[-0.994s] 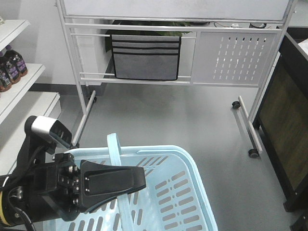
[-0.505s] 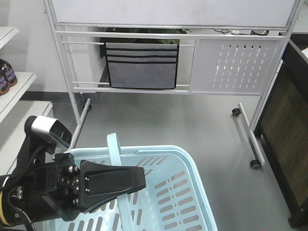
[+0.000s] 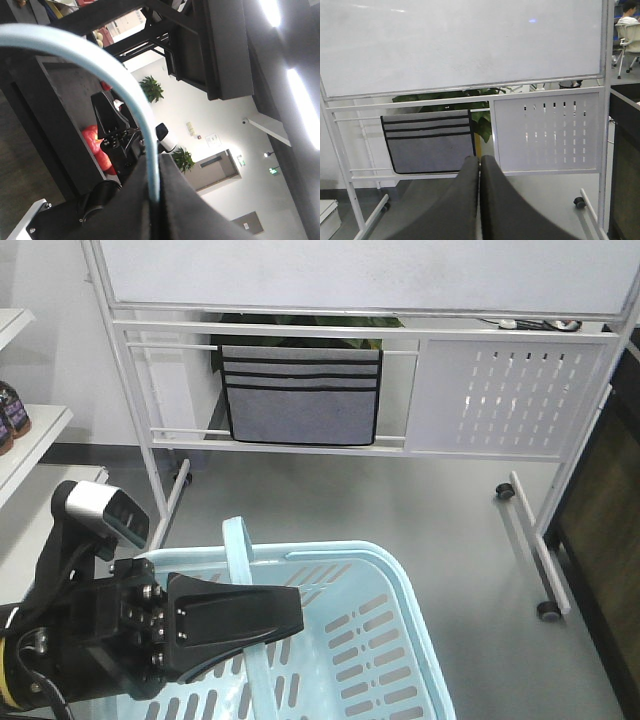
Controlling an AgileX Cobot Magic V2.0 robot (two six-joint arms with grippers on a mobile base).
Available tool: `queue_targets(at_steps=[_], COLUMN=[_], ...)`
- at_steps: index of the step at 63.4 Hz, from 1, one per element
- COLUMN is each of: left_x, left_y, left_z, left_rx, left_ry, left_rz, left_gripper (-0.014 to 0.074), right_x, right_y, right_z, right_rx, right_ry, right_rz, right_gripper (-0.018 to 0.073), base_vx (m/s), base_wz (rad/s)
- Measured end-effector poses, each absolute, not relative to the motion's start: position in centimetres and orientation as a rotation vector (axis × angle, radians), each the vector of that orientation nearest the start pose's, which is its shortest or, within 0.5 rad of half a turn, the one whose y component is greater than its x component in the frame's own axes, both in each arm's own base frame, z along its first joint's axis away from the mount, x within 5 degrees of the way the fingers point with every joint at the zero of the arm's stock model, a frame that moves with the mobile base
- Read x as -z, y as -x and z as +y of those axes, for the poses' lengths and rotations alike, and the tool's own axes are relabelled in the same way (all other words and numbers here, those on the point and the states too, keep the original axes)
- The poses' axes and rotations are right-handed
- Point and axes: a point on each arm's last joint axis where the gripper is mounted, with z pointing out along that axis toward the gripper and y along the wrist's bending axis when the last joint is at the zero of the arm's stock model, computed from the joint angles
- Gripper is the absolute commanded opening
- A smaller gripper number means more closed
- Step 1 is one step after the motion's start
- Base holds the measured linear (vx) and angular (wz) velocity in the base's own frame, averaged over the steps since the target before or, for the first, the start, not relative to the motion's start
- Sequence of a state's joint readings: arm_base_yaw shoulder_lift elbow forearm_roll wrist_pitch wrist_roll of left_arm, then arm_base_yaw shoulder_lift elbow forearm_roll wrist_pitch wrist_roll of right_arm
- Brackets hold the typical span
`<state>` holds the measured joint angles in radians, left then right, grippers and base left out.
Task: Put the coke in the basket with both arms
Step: 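Drive the base forward past the whiteboard stand carrying the basket, then turn the base toward the shelf with the red Coca-Cola bottle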
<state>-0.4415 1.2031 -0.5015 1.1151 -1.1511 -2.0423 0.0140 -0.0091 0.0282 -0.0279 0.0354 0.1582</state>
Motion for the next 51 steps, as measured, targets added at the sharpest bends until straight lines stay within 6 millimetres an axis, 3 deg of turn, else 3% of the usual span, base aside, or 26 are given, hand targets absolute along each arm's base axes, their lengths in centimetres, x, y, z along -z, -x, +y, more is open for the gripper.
queue_targets(at_steps=[51], left_x=[-28.23], left_y=[-15.21], left_z=[-15.44], left_rx=[2.010], left_ry=[-0.184], left_rz=[1.884], left_gripper=[-0.0007], right_x=[-20.09], right_y=[-5.69], right_z=[0.07], right_rx=[-0.114], right_ry=[-0.090], right_rz=[1.537], right_gripper=[-0.0005], base_vx=[0.16], base_wz=[0.25])
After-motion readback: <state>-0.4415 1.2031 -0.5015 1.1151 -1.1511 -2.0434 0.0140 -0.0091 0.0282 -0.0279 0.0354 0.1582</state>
